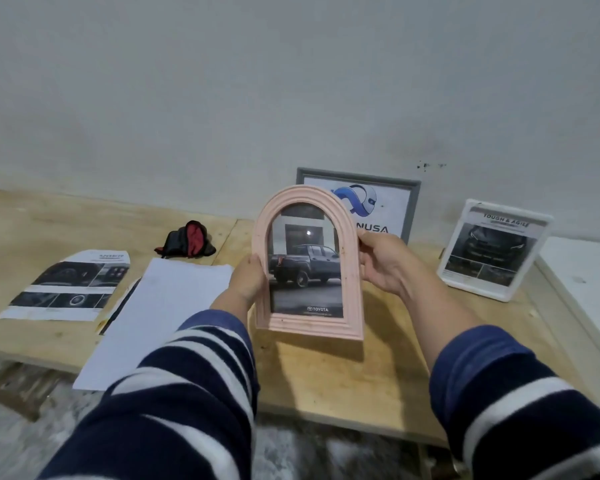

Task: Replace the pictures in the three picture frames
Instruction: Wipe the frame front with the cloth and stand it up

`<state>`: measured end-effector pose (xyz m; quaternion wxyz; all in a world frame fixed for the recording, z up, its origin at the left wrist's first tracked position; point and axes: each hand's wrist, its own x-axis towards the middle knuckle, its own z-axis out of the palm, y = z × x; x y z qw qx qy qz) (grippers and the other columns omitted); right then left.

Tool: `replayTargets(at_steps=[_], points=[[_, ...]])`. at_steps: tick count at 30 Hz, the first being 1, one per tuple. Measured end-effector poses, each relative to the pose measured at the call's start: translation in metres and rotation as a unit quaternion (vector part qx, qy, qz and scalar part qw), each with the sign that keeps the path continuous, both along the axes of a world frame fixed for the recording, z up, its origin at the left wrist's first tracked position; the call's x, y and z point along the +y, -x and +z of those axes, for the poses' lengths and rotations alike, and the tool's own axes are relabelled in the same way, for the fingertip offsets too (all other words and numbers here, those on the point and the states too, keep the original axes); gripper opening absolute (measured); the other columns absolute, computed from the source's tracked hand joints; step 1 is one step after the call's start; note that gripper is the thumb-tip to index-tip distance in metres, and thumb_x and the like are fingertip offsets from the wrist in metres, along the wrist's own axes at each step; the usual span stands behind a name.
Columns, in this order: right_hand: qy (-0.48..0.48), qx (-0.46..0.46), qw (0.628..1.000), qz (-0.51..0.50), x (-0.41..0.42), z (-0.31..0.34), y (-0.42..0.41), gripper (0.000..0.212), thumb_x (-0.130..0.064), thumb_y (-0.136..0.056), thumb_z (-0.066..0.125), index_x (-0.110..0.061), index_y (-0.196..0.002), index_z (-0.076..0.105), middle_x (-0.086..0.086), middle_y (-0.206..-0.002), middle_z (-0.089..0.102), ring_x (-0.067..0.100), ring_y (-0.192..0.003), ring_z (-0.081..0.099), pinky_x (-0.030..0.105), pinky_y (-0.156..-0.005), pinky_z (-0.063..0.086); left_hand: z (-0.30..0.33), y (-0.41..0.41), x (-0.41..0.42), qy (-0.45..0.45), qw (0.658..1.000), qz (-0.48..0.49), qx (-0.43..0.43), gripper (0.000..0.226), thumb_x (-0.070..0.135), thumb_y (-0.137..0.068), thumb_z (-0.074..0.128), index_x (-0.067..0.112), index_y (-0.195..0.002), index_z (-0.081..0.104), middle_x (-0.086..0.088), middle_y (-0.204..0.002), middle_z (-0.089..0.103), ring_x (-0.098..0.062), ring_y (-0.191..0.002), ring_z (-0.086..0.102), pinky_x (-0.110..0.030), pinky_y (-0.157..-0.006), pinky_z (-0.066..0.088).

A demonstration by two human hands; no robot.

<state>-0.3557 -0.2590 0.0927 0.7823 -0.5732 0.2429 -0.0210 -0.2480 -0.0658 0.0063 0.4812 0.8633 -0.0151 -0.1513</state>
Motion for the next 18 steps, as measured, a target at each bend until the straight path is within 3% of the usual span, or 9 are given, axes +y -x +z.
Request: replayTargets(at_steps=[2,5,8,10,13,15,18], points=[[-0.05,0.013,0.999,-0.008,0.002,-0.009,-0.002,0.027,-0.021,-0.103,0.04,-0.005,-0.096,0.061,0.008,-0.075,0.06,0.019,-0.067,0.055,0.038,-0.069,0.05,0.002,0.0,0.01,0.047,0.998,0.033,0.019,0.032,0.016,-0.1,0.022,0.006,-0.098,0.052,-0.02,-0.104,0.052,-0.031,-0.093,0.049,-0.037,-0.088,0.042],[-0.064,0.028,0.997,-0.027,0.01,-0.022,-0.007,0.028,-0.019,-0.104,0.038,-0.007,-0.092,0.06,0.007,-0.07,0.061,0.019,-0.065,0.054,0.037,-0.066,0.048,0.003,0.0,0.026,0.094,0.993,0.049,0.056,0.029,0.021,-0.098,0.027,0.009,-0.101,0.053,-0.019,-0.105,0.055,-0.028,-0.093,0.049,-0.044,-0.097,0.045],[-0.013,0.059,0.998,-0.03,0.022,-0.036,-0.018,0.028,-0.012,-0.102,0.04,-0.011,-0.081,0.059,-0.003,-0.047,0.057,0.008,-0.041,0.05,0.03,-0.054,0.044,-0.002,-0.003,0.043,0.085,0.991,0.053,0.088,0.026,0.018,-0.092,0.035,0.007,-0.1,0.057,-0.018,-0.104,0.06,-0.03,-0.096,0.055,-0.049,-0.099,0.045],[0.02,0.086,0.996,-0.026,0.03,-0.047,-0.029,0.027,-0.007,-0.098,0.041,-0.012,-0.079,0.06,-0.003,-0.045,0.053,0.007,-0.033,0.045,0.026,-0.047,0.041,-0.012,-0.009,0.052,0.071,0.99,0.048,0.112,0.026,0.015,-0.087,0.042,0.004,-0.099,0.062,-0.017,-0.103,0.065,-0.032,-0.095,0.059,-0.049,-0.098,0.047],[0.071,0.111,0.991,-0.031,0.04,-0.067,-0.046,0.023,-0.003,-0.095,0.045,-0.011,-0.095,0.066,0.007,-0.072,0.06,0.02,-0.059,0.054,0.031,-0.058,0.05,-0.033,-0.024,0.058,0.027,0.99,0.029,0.133,0.033,0.014,-0.088,0.038,0.0,-0.109,0.059,-0.022,-0.114,0.062,-0.033,-0.101,0.058,-0.048,-0.099,0.046],[0.095,0.137,0.985,-0.038,0.045,-0.085,-0.058,0.028,-0.004,-0.095,0.042,-0.012,-0.108,0.066,0.006,-0.075,0.059,0.02,-0.062,0.053,0.028,-0.052,0.045,-0.042,-0.033,0.059,0.006,0.989,0.027,0.146,0.032,0.012,-0.09,0.035,-0.001,-0.111,0.056,-0.022,-0.114,0.059,-0.034,-0.104,0.056,-0.046,-0.102,0.044],[0.117,0.185,0.973,-0.073,0.049,-0.108,-0.075,0.034,-0.003,-0.094,0.036,-0.011,-0.108,0.066,0.009,-0.079,0.062,0.023,-0.063,0.056,0.027,-0.052,0.045,-0.051,-0.045,0.056,-0.008,0.987,0.01,0.158,0.028,0.006,-0.093,0.033,0.0,-0.11,0.055,-0.021,-0.113,0.057,-0.032,-0.103,0.054,-0.044,-0.101,0.044]])
